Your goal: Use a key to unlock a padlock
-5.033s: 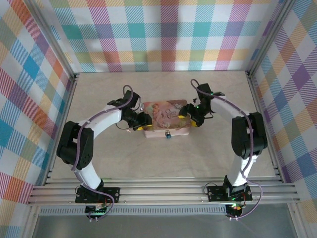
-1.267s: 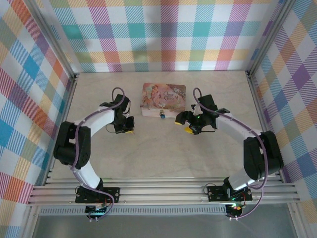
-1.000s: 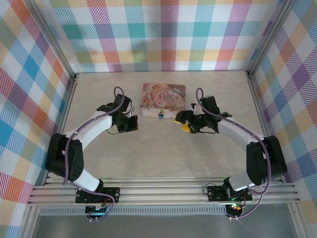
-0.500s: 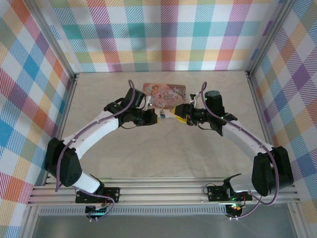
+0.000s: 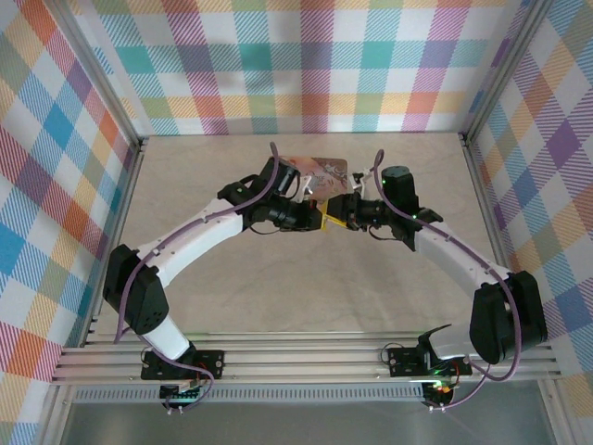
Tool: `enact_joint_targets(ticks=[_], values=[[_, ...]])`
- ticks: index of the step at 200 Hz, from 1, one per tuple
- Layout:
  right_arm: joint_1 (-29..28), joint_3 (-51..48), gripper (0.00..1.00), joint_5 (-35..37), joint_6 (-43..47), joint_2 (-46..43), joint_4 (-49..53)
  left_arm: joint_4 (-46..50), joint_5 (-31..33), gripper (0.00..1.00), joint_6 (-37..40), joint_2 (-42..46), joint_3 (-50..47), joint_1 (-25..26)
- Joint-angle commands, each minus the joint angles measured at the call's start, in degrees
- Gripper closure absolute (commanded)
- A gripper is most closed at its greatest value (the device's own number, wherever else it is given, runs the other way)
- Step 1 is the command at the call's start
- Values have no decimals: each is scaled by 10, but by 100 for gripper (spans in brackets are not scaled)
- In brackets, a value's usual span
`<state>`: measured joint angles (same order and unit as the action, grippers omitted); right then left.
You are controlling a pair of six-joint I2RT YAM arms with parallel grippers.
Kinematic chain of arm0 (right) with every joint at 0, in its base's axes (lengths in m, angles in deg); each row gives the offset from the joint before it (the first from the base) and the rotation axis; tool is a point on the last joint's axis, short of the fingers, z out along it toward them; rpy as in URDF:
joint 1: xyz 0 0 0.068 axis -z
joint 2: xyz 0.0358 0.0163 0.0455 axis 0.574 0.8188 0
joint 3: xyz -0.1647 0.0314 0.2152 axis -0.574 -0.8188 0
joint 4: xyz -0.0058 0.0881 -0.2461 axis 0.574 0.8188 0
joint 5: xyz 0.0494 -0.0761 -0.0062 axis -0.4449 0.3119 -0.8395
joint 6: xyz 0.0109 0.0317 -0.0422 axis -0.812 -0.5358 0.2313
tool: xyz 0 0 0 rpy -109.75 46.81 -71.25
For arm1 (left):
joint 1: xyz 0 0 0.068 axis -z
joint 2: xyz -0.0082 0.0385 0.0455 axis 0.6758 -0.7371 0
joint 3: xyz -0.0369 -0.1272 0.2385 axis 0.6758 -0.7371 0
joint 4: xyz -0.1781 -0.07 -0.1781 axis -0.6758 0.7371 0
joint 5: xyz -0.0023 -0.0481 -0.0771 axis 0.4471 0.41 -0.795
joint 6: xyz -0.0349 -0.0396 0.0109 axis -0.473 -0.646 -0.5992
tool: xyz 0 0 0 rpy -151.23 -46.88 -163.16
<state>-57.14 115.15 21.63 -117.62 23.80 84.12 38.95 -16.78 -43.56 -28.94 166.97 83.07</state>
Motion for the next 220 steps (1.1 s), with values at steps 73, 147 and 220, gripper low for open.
enact_joint_targets(ticks=[73,147,220], values=[[-4,2,79,-13,8,2,9,2,12,100,4,10,20,10],[-5,17,100,-18,41,-5,52,1,46,100,-9,21,10,10],[-4,195,100,-19,350,7,332,-71,152,62,32,156,-85,2]])
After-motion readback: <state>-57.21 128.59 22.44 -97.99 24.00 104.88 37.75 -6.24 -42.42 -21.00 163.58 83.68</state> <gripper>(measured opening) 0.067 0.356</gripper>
